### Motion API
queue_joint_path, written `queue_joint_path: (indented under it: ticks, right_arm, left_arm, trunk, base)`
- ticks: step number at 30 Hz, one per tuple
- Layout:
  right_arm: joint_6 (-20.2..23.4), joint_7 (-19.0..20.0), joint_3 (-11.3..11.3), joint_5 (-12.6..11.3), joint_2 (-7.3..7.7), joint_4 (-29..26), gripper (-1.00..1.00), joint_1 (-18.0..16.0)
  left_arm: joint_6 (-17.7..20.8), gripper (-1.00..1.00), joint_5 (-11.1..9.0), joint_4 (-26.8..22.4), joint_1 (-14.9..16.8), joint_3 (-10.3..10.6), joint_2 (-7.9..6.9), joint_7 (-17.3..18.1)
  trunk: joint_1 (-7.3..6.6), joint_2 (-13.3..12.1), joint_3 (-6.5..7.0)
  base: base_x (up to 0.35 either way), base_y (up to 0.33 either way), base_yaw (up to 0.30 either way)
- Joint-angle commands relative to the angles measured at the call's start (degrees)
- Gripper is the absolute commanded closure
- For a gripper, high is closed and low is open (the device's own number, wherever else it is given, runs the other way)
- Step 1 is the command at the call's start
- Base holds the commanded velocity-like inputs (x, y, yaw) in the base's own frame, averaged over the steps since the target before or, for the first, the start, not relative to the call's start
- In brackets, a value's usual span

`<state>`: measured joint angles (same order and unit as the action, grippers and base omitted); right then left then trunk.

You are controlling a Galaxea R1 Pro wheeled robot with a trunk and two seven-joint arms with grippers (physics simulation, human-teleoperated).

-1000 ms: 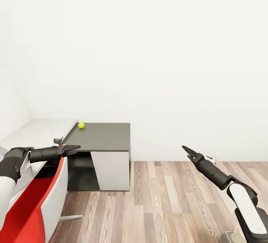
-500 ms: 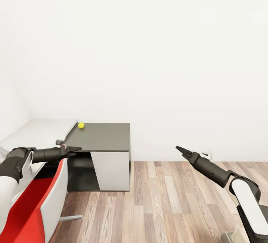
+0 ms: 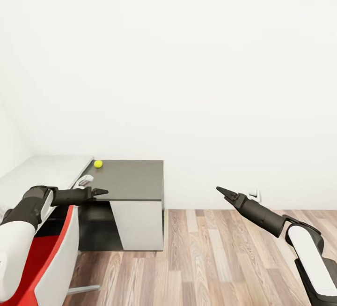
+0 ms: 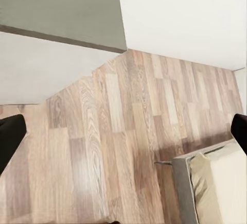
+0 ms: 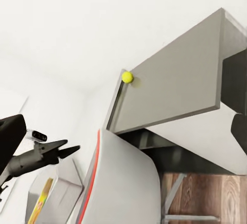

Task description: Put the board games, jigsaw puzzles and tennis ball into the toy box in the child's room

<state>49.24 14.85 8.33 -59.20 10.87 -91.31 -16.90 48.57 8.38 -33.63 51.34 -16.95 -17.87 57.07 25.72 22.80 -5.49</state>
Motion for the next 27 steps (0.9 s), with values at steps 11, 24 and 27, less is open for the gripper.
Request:
queue_joint_path:
  ticks: [11,24,27]
  right_arm:
    - [0.08,0.23,-4.38,0.68,-0.04,-0.01,-1.00,-0.12]
    - [-0.02,-0.25,-10.12,0.76,-0.05,-0.01,-1.00,-0.06]
    - [-0.02,-0.26,-10.22,0.76,-0.02,-0.01,-1.00,-0.06]
  left_arm:
    - [0.25,-1.00,0.61,-0.09,0.42,-1.40,0.20,-7.29]
    - [-0.06,-1.00,0.46,-2.76,0.74,-4.26,5.28,-32.95]
    - [-2.25,-1.00,0.46,-2.94,0.73,-4.40,6.96,-38.78]
  trunk:
    - [0.07,0.12,-0.06]
    - [0.07,0.12,0.33]
    - [0.07,0.12,0.34]
  base:
    - [0.312,0.000,0.028]
    - [0.301,0.000,0.208]
    - [0.298,0.000,0.160]
